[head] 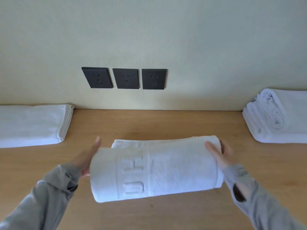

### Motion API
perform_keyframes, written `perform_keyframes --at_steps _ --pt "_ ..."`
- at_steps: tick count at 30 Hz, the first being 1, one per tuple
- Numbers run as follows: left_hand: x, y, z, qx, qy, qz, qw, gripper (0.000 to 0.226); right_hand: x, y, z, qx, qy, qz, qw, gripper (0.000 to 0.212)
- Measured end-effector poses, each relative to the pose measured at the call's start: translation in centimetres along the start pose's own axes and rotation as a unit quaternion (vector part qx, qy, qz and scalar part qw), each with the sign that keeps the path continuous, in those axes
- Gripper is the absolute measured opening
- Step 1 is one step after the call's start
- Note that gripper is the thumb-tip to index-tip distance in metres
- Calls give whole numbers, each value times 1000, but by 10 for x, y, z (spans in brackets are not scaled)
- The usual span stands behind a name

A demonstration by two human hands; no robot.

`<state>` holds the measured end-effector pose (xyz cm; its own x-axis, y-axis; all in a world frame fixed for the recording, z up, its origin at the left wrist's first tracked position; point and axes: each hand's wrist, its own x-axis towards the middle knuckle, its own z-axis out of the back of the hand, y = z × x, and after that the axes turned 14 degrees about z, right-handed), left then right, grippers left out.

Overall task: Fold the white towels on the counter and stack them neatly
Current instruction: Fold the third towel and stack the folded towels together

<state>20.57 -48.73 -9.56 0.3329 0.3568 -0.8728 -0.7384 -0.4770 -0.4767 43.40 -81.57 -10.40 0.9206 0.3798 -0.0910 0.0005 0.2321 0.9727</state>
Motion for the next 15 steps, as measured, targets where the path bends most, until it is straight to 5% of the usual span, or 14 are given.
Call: perform_keyframes --at_steps 3,8,15 --pt "1 -4 -17 -73 17 -20 997 71 29 -13 -19 -51 -40 2 998 15" --pt "28 -6 -41 77 -211 -77 971 74 55 -40 -29 -154 -20 -12 988 26" --pt "69 3 -52 110 -244 -78 960 66 62 -59 -42 -273 -35 -38 961 36"
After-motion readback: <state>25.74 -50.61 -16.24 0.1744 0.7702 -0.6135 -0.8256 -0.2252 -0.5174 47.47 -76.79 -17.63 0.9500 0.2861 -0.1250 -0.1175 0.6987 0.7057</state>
